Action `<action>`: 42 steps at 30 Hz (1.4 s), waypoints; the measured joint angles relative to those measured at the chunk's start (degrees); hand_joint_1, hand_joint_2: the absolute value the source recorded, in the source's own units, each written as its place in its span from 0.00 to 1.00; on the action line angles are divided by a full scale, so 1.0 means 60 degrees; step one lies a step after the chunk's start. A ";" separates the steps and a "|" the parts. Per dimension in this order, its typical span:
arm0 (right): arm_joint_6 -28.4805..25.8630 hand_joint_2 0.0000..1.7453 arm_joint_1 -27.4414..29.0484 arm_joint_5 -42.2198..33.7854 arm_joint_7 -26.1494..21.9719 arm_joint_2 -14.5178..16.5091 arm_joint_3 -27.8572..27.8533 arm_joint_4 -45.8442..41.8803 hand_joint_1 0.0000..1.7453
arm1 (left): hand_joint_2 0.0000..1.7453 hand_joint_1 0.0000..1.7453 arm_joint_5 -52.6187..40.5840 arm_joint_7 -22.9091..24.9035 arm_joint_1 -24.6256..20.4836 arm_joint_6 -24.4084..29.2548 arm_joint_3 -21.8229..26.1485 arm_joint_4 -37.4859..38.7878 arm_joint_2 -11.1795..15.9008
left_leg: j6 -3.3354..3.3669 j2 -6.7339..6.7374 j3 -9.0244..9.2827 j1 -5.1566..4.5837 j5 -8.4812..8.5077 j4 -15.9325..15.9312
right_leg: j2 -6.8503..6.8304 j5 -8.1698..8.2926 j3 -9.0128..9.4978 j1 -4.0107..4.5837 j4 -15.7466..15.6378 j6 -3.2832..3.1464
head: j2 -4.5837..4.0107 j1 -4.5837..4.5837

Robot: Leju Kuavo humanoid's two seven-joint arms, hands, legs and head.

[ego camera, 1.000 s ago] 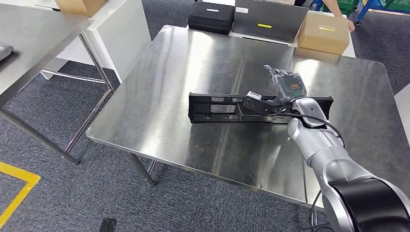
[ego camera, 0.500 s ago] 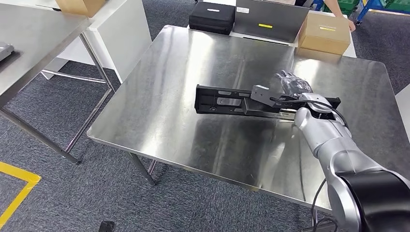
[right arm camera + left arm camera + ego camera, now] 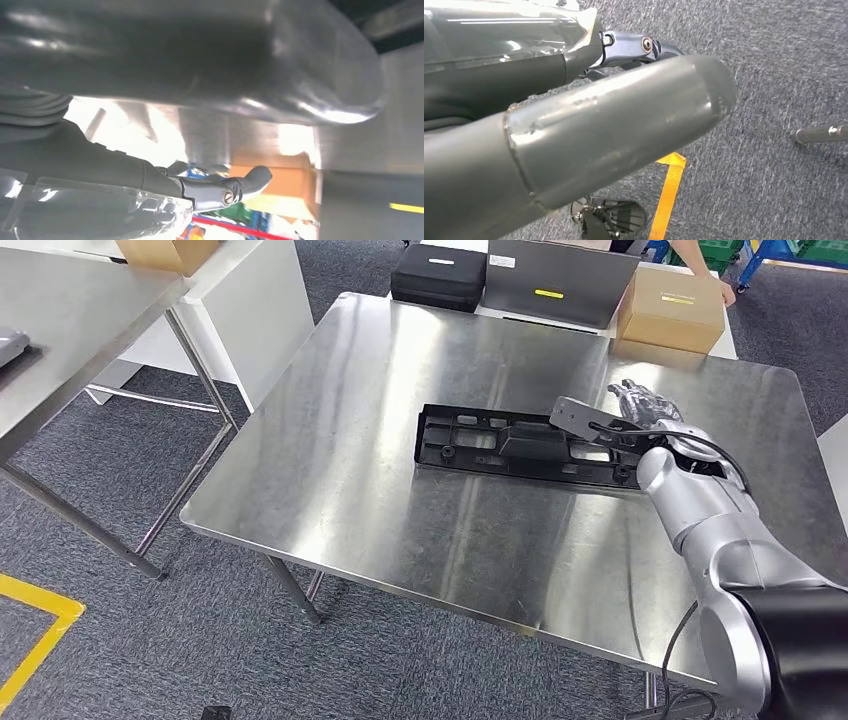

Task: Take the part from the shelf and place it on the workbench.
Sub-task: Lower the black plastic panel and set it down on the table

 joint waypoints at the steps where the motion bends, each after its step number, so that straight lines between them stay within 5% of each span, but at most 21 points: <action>1: 0.0134 0.00 -0.0043 -0.0028 0.0021 -0.0067 -0.0011 -0.0001 0.00 | 0.00 0.00 0.0016 0.0000 0.0015 -0.0037 0.0019 0.0001 0.0003 | 0.0000 0.0000 0.0000 0.0000 0.0000 0.0000 | 0.0000 0.0000 0.0000 0.0000 0.0000 0.0000 | 0.0000 -0.0001; 13: -0.0691 0.00 -0.0065 0.0479 0.0110 -0.0971 0.0157 -0.0388 0.00 | 0.00 0.00 0.0195 -0.0136 0.0163 -0.0134 0.0301 0.0028 -0.0031 | 0.0007 0.0001 0.0002 -0.0006 -0.0005 0.0002 | 0.0001 0.0000 -0.0001 -0.0003 -0.0003 0.0001 | 0.0000 -0.0004; 17: -0.2242 1.00 0.0313 0.0320 0.0159 -0.1623 0.0195 -0.0919 0.00 | 0.00 0.00 0.0347 -0.0307 0.0208 -0.0056 0.0444 0.0038 -0.0035 | 0.0010 -0.0072 0.0014 -0.0013 -0.0007 0.0005 | -0.0046 -0.0006 0.0005 0.0001 -0.0012 0.0006 | 0.0000 -0.0004; 22: -0.4729 1.00 0.2597 -0.0403 0.0296 -0.2995 -0.0443 -0.2805 0.00 | 0.00 0.00 0.0477 -0.0411 0.0302 -0.0047 0.0717 0.0067 -0.0037 | 0.0066 -0.0150 0.0067 0.0003 -0.0048 0.0001 | -0.0121 -0.0061 0.0113 0.0013 -0.0034 0.0071 | 0.0000 0.0000; 26: -0.5476 1.00 0.5026 -0.0214 0.0443 -0.3754 -0.1555 -0.4550 0.00 | 0.00 0.00 0.0467 -0.0387 0.0350 -0.0030 0.0875 0.0085 -0.0047 | 0.0089 -0.0157 0.0078 0.0001 -0.0083 -0.0003 | -0.0127 -0.0086 0.0142 0.0008 -0.0036 0.0102 | 0.0000 -0.0005; 30: -0.5926 0.00 0.7411 0.0060 0.0506 -0.4085 -0.3095 -0.6398 0.00 | 0.00 0.00 0.0439 -0.0342 0.0376 0.0015 0.0970 0.0087 -0.0096 | 0.0107 -0.0157 0.0085 -0.0007 -0.0110 -0.0005 | -0.0127 -0.0111 0.0158 0.0004 -0.0037 0.0121 | 0.0000 -0.0004; 33: -0.6073 0.00 0.8960 0.0174 0.0378 -0.4115 -0.4196 -0.7559 0.00 | 0.00 0.00 0.0350 -0.0341 0.0378 0.0019 0.1016 0.0087 -0.0138 | 0.0129 -0.0155 0.0129 -0.0022 -0.0144 -0.0005 | -0.0124 -0.0137 0.0159 0.0005 -0.0047 0.0135 | 0.0000 -0.0002; 37: -0.6297 0.00 1.1370 -0.0160 -0.0993 -0.3579 -0.6362 -0.9555 0.00 | 0.00 0.00 0.0307 -0.0331 0.0391 0.0040 0.1102 0.0088 -0.0187 | 0.0143 -0.0217 0.0171 -0.0028 -0.0183 -0.0009 | -0.0177 -0.0198 0.0208 0.0009 -0.0052 0.0158 | 0.0000 -0.0001; 42: -0.4578 0.00 1.2565 -0.0661 -0.4480 -0.1133 -1.0379 -1.2227 0.00 | 0.00 0.00 0.0351 -0.0217 0.0402 0.0120 0.1294 0.0090 -0.0229 | 0.0112 -0.0181 0.0199 -0.0024 -0.0223 -0.0015 | -0.0136 -0.0221 0.0213 0.0008 -0.0047 0.0141 | 0.0000 -0.0008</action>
